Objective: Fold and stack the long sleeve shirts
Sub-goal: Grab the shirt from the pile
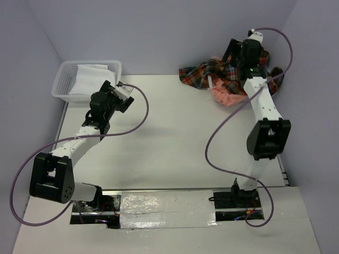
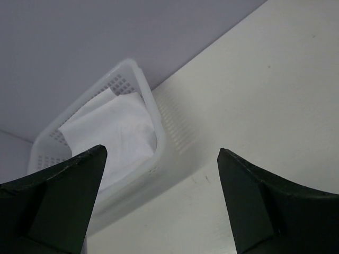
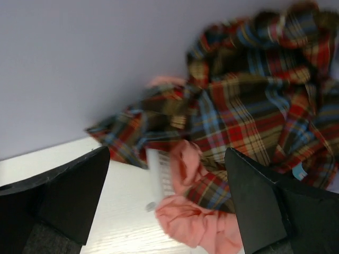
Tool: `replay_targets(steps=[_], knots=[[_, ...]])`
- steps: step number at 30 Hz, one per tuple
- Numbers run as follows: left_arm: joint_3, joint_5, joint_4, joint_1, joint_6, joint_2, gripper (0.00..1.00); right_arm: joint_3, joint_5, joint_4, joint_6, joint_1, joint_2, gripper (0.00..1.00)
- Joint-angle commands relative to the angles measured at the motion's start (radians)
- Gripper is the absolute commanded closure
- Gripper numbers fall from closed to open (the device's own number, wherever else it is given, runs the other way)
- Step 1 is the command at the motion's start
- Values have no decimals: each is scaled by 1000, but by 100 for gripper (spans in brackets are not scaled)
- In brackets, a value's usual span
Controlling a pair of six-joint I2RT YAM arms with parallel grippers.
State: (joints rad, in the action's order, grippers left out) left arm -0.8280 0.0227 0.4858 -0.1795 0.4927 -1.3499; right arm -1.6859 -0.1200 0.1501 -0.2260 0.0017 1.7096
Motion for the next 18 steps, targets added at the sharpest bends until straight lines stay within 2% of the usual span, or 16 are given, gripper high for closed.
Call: replay_targets(steps=[1, 2, 3, 6, 8, 10, 13, 14, 15, 17, 18], knots=[[-60, -58, -82, 5, 15, -29, 1, -254, -154, 311, -39, -32, 194, 4], [-66, -59, -122, 5, 0, -34, 1, -318, -179, 356, -33, -32, 305, 4], [-71, -64, -133, 5, -29, -38, 1, -444, -232, 394, -15, -34, 364, 4], [-59, -60, -154, 5, -42, -37, 1, -659, -332, 567, 10, -35, 563, 4], [-59, -61, -162, 5, -45, -35, 1, -702, -346, 589, 19, -37, 637, 4], [-60, -67, -177, 5, -45, -38, 1, -651, -351, 556, 34, -37, 640, 4], [-62, -75, -193, 5, -49, -45, 1, -554, -380, 506, 34, -37, 607, 32], [-62, -73, -199, 5, -54, -46, 1, -540, -400, 508, 18, -37, 582, 60], [-66, -75, -204, 5, -55, -46, 1, -537, -418, 511, 14, -37, 565, 74], [-71, -79, -213, 5, -68, -46, 1, -508, -432, 487, 23, -37, 482, 97], [-71, -78, -214, 5, -72, -45, 1, -453, -429, 442, 42, -35, 441, 100]])
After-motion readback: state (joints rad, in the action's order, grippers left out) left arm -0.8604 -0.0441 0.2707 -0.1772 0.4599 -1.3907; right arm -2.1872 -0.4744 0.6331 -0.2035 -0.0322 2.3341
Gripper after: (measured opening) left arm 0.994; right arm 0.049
